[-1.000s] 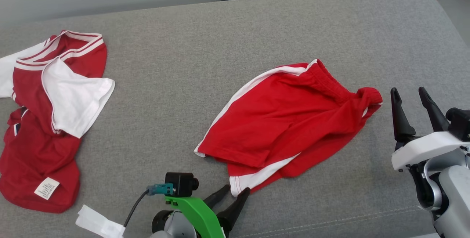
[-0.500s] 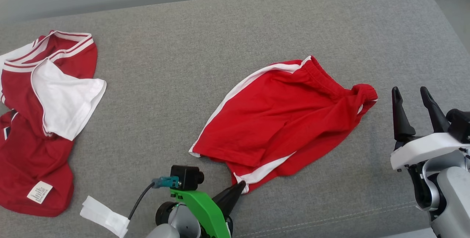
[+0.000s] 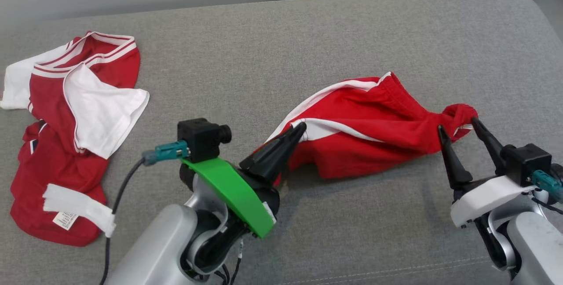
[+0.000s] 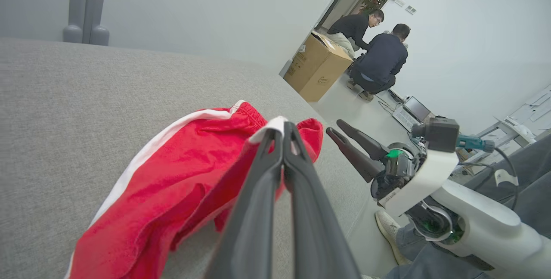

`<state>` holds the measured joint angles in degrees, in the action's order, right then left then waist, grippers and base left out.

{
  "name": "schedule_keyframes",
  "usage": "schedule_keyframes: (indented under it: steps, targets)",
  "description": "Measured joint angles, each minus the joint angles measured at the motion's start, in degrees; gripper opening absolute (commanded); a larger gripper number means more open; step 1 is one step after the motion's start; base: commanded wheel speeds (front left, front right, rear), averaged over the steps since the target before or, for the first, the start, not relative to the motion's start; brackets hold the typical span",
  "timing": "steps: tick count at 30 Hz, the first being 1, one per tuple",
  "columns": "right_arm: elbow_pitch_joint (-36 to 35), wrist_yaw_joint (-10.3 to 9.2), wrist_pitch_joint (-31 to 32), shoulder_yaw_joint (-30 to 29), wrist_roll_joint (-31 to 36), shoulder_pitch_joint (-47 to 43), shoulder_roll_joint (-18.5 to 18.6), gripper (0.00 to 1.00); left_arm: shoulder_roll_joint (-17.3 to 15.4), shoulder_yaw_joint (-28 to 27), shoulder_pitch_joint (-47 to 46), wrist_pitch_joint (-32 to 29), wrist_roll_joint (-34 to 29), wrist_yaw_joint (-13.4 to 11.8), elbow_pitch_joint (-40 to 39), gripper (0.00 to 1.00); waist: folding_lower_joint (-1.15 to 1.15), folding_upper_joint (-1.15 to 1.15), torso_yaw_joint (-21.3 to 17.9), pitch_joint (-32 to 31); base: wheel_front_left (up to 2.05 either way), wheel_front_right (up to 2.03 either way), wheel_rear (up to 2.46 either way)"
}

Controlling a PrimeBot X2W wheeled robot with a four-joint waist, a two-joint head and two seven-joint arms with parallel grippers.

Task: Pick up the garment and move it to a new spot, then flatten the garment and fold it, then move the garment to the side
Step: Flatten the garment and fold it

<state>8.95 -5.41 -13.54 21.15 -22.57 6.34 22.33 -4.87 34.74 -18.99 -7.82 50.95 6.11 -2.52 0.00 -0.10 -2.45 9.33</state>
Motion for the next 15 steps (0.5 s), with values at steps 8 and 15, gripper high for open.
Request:
schedule_keyframes:
  steps: [8, 15]
  targets:
    - [-1.16, 5.27, 3.65, 4.97, 1.52, 0.41, 1.98, 1.00, -6.28, -6.87, -3.73, -6.94, 5.03, -1.20, -1.53, 0.00, 0.00, 0.00, 1.35, -0.73, 0.00, 0.00, 0.00]
    - [-1.25, 8.16, 6.66, 6.77, 1.74, 2.39, 3.53, 1.00, -10.74, -11.05, -6.63, -12.39, 7.82, -4.26, 0.34, 0.00, 0.00, 0.00, 1.29, -0.58, 0.00, 0.00, 0.00]
